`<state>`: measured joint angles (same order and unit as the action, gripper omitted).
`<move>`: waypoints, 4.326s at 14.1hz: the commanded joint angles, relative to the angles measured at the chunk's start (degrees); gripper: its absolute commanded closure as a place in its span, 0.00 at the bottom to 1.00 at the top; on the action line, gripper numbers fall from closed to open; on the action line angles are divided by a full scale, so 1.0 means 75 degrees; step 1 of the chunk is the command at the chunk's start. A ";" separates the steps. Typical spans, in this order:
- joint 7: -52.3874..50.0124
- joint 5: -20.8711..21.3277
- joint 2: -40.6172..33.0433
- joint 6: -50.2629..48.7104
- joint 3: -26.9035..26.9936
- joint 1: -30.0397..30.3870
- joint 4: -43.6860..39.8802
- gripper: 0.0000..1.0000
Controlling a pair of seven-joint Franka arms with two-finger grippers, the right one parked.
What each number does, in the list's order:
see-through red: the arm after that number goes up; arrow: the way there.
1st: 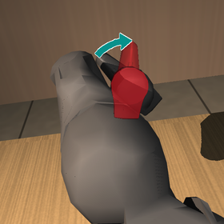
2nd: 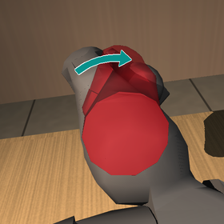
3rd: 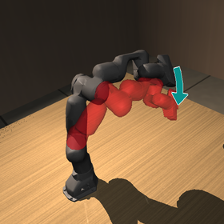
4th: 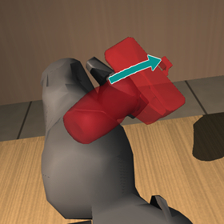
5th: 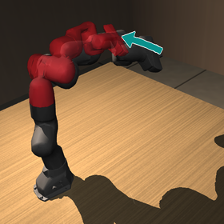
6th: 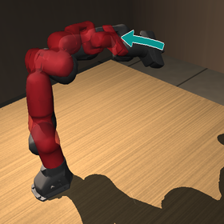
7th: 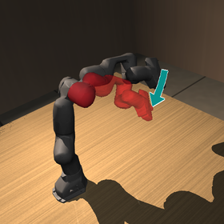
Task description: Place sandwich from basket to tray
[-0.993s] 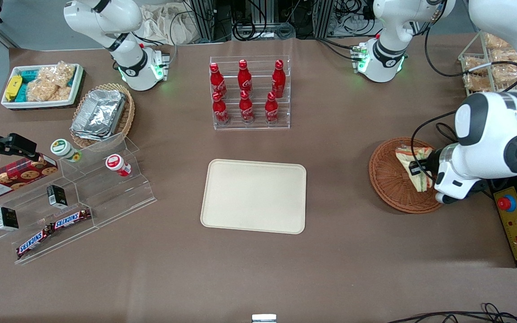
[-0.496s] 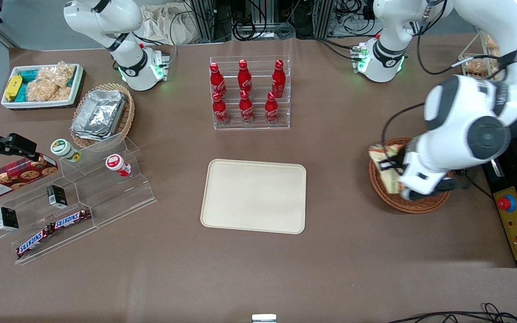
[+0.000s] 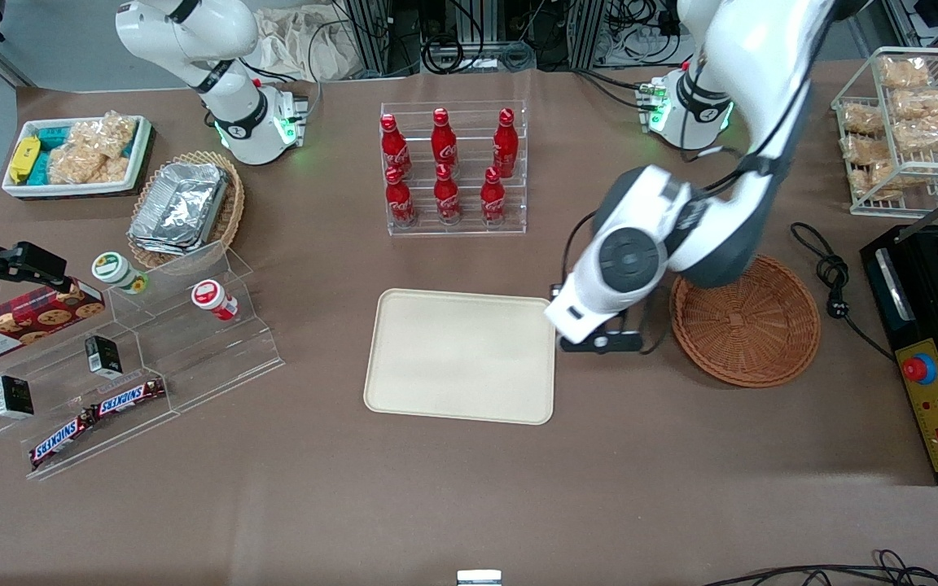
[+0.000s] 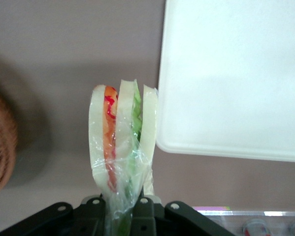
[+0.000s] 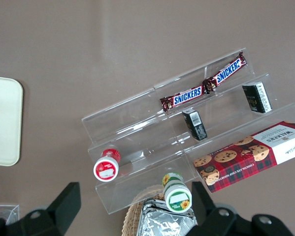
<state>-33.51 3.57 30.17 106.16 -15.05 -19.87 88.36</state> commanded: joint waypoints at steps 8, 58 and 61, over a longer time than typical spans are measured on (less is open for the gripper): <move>-0.0067 0.0402 0.1636 0.1967 0.0038 -0.0455 -0.0624 0.82; 0.3342 0.0145 -0.1537 -0.3374 0.0073 0.3212 -0.2031 0.02; 0.3296 0.0087 -0.1585 -0.3420 0.0073 0.3294 -0.2066 0.01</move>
<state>-9.57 5.30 19.80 81.28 -14.14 3.62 71.70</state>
